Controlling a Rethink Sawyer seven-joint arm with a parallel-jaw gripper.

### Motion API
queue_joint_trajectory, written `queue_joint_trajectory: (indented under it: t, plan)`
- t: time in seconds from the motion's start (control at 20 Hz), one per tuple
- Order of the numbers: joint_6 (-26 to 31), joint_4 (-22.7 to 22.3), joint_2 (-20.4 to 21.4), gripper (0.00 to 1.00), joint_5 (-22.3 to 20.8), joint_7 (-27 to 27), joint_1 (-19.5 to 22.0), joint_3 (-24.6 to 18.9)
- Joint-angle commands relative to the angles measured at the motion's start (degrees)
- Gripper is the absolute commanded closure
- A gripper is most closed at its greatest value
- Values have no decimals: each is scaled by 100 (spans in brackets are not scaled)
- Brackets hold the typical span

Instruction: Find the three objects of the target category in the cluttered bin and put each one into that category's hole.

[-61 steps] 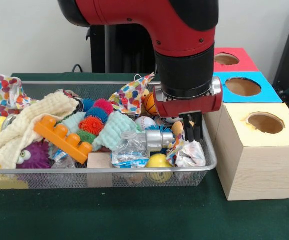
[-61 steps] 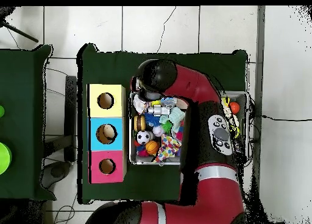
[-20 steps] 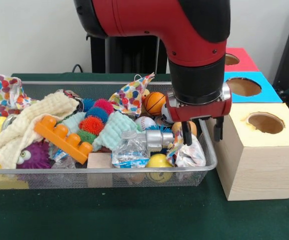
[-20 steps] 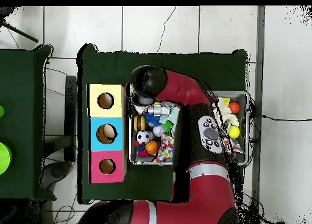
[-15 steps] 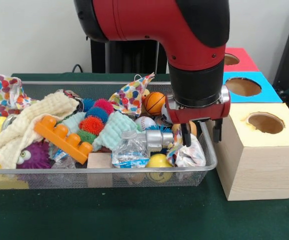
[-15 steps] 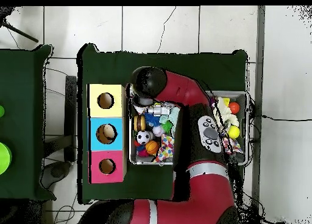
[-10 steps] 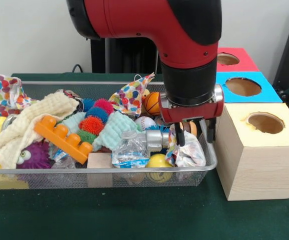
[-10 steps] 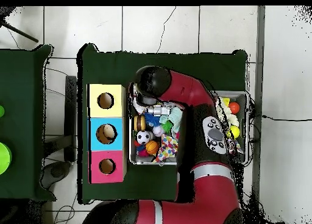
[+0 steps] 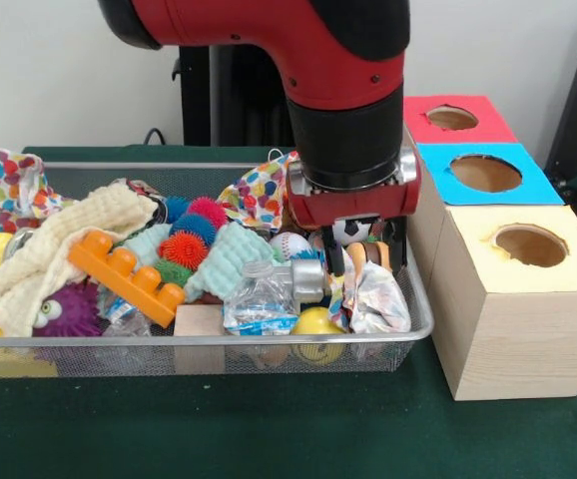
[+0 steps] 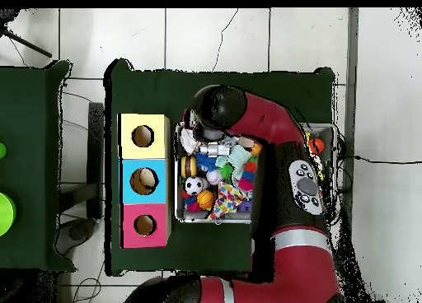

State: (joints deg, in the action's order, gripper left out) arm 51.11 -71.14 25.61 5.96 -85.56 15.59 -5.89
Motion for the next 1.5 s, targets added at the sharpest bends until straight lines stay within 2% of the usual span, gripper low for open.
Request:
queue_joint_trajectory:
  t: [0.05,0.15,0.45,0.8,1.2,1.5]
  plan:
    - [757,-45,119,0,-84,-343,122,-218]
    - [695,-28,73,0,-97,-346,125,-228]
    - [-396,-497,-120,0,-200,-416,99,-274]
    - [-500,-512,-170,0,-246,-334,119,-290]
    - [-1177,-873,-272,0,-383,-86,307,-416]
    - [-1294,-980,-250,0,-373,-275,183,-333]
